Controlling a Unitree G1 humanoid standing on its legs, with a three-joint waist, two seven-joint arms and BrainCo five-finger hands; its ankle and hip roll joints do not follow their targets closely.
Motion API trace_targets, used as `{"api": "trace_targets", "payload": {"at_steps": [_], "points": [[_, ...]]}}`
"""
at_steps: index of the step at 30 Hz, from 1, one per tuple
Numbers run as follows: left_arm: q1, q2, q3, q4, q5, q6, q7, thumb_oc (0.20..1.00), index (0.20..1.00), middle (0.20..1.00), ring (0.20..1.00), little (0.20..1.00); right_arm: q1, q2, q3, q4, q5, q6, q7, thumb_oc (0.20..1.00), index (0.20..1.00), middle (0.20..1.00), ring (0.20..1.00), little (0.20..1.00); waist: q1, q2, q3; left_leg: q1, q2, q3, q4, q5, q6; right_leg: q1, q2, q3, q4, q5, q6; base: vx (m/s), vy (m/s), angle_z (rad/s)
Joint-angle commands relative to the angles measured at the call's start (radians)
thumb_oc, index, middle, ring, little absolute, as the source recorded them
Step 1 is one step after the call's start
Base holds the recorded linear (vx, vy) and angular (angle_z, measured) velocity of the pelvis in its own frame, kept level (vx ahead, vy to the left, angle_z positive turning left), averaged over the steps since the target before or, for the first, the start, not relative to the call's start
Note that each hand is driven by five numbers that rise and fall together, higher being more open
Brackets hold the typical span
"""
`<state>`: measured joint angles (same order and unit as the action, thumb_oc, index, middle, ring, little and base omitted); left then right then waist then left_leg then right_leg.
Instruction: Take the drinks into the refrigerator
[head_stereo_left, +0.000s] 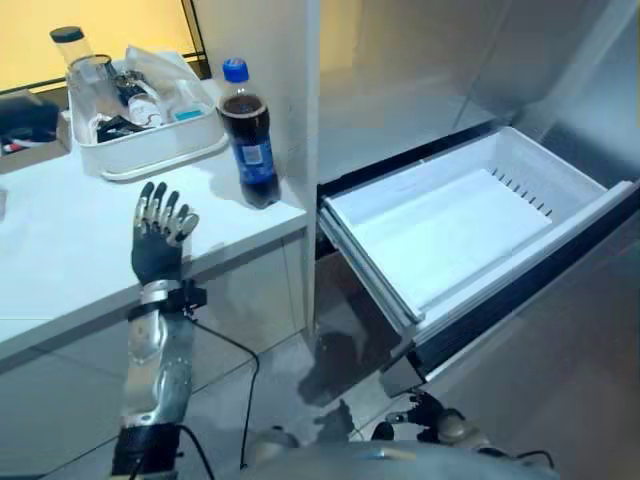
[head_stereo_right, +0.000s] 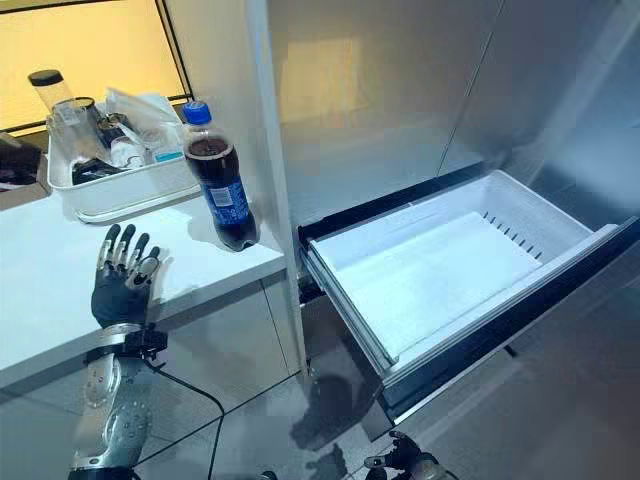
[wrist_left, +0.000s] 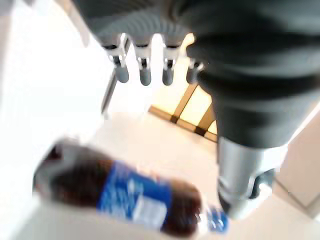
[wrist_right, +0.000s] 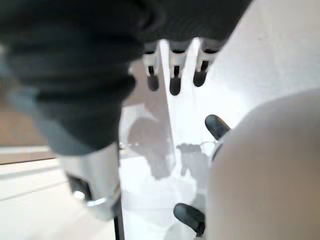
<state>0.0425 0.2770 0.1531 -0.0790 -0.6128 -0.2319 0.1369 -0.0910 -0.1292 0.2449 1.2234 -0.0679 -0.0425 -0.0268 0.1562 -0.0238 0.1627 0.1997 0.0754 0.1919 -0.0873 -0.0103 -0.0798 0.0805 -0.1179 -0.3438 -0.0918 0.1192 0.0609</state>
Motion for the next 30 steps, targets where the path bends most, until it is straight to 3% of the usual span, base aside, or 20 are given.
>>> {"api": "trace_targets", "payload": {"at_steps": [1, 9, 23, 30], "points": [[-0.083, 0.021, 0.032, 0.016, 0.061, -0.058, 0.024, 1.000, 1.000, 1.000, 1.000, 1.000, -0.058, -0.002, 0.030, 0.003, -0.005, -0.013, -0.014, 1.000, 1.000, 1.000, 1.000, 1.000, 0.002, -0.009, 0.006, -0.029, -0.044, -0.026, 0.000, -0.049, 0.028, 0.053, -0.052, -0.059, 0.077, -0.059, 0.070, -0.09, -0.137, -0.23], [-0.182, 0.059, 0.025, 0.152, 0.187, -0.039, 0.118, 1.000, 1.000, 1.000, 1.000, 1.000, -0.030, 0.002, 0.043, -0.028, -0.003, -0.014, -0.032, 1.000, 1.000, 1.000, 1.000, 1.000, -0.020, -0.007, -0.001, -0.029, -0.043, -0.021, 0.000, -0.048, 0.023, 0.054, -0.048, -0.059, 0.072, -0.058, 0.071, 0.00, 0.000, 0.00], [-0.364, 0.170, -0.058, 0.448, 0.288, 0.019, 0.119, 1.000, 1.000, 1.000, 1.000, 1.000, 0.008, 0.001, 0.074, -0.034, -0.007, -0.018, -0.039, 1.000, 1.000, 1.000, 1.000, 1.000, -0.063, -0.008, -0.016, -0.030, -0.038, -0.002, 0.000, -0.045, 0.015, 0.051, -0.039, -0.040, 0.060, -0.048, 0.077, 0.00, 0.000, 0.00], [-0.474, 0.199, -0.118, 0.568, 0.263, 0.038, 0.107, 1.000, 1.000, 1.000, 1.000, 1.000, 0.022, 0.001, 0.086, -0.028, -0.007, -0.016, -0.046, 1.000, 1.000, 1.000, 1.000, 1.000, -0.087, -0.007, -0.021, -0.028, -0.035, 0.007, 0.000, -0.045, 0.012, 0.050, -0.033, -0.028, 0.056, -0.046, 0.079, 0.01, -0.002, -0.03]]}}
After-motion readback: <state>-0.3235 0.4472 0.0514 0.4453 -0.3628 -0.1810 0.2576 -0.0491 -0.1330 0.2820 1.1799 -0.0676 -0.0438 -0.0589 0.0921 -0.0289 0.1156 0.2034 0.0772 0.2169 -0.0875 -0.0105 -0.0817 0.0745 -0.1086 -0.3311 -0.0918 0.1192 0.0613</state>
